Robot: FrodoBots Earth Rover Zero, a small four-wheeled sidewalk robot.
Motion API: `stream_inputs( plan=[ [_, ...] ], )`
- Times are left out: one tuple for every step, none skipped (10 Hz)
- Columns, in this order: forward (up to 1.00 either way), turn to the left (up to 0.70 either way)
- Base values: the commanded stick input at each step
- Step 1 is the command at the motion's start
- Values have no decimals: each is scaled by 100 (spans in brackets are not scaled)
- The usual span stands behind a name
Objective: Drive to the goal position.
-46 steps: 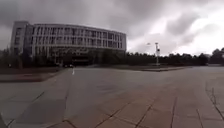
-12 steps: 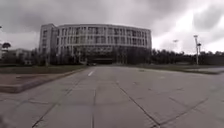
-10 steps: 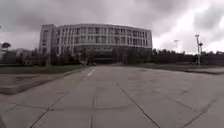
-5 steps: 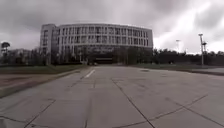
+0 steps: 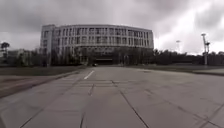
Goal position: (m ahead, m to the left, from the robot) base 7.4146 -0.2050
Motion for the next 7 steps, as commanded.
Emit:
stream_inputs(
  plan=[
    [85,0],
    [85,0],
    [85,0],
    [85,0],
    [85,0],
    [85,0],
    [85,0]
  ],
)
